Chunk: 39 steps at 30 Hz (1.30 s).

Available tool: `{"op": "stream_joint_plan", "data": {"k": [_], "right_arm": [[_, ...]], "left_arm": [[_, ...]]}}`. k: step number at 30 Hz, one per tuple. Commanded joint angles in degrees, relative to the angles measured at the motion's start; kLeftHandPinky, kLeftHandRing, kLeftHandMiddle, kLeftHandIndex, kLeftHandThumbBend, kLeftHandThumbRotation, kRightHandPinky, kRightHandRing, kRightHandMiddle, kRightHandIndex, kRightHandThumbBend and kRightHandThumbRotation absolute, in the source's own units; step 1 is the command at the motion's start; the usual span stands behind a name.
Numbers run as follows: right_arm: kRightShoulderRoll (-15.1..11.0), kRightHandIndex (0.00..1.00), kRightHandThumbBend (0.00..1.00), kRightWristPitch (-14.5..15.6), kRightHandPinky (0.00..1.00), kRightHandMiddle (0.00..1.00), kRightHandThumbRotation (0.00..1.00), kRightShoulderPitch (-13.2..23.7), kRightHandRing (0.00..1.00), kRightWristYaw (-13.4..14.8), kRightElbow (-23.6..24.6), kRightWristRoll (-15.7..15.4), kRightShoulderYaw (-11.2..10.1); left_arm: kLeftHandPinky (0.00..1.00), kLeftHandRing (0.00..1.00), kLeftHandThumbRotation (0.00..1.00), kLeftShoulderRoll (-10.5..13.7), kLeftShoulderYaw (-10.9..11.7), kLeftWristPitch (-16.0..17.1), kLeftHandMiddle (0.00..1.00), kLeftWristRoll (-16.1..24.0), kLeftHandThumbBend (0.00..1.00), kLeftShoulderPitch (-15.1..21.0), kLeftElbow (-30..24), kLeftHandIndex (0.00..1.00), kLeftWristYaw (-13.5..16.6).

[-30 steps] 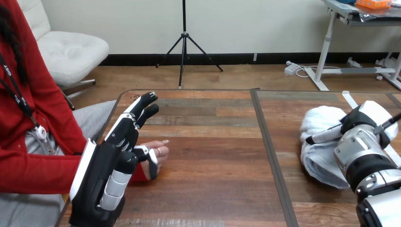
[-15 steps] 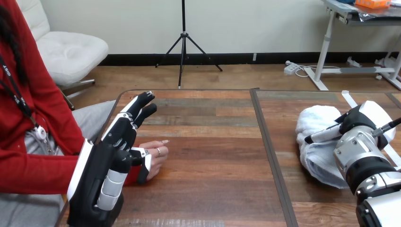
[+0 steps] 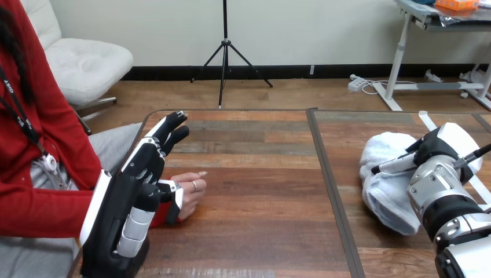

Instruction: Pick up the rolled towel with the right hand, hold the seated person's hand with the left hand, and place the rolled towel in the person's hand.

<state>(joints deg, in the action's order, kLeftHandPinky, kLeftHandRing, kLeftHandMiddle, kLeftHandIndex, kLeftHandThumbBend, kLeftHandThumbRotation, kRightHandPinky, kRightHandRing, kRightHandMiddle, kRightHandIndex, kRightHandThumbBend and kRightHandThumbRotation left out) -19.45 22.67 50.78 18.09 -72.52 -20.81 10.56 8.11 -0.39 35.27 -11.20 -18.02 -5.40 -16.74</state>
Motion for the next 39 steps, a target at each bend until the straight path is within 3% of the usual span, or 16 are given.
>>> {"op": "stream_joint_plan", "data": {"k": [1,11,23,34,39], "right_arm": [[1.62,0.65,0.79,-0.84,0.24,0.41,0.0,-0.7,0.32,0.25,-0.52,-0.51,0.62],[1.23,0.7,0.75,-2.14,0.2,0.37,0.0,-0.93,0.28,-1.05,-0.33,-0.73,1.1],[0.79,0.69,0.8,-2.7,0.21,0.38,0.0,-0.67,0.29,-2.49,-0.36,-0.85,1.05],[0.27,0.58,0.87,-4.21,0.29,0.45,0.0,-0.92,0.39,-2.21,0.18,-0.58,0.57],[-0.18,0.52,0.88,-7.19,0.34,0.49,0.0,-1.57,0.44,-1.35,0.91,0.59,-0.87]], "left_arm": [[0.0,0.93,0.95,0.41,1.04,0.0,0.95,-1.11,0.9,1.41,-3.16,0.89,-0.05],[0.0,0.93,0.94,0.4,1.58,0.36,0.95,-1.28,0.9,1.76,-2.44,0.88,-0.4],[0.0,0.93,0.94,0.2,1.83,0.4,0.94,0.14,0.88,1.64,-2.2,0.88,-0.01],[0.0,0.92,0.94,-0.02,1.73,0.38,0.93,0.98,0.85,1.44,-2.1,0.88,0.29],[0.0,0.91,0.94,-0.29,1.62,0.53,0.93,1.08,0.84,1.49,-1.67,0.87,0.38]]}}
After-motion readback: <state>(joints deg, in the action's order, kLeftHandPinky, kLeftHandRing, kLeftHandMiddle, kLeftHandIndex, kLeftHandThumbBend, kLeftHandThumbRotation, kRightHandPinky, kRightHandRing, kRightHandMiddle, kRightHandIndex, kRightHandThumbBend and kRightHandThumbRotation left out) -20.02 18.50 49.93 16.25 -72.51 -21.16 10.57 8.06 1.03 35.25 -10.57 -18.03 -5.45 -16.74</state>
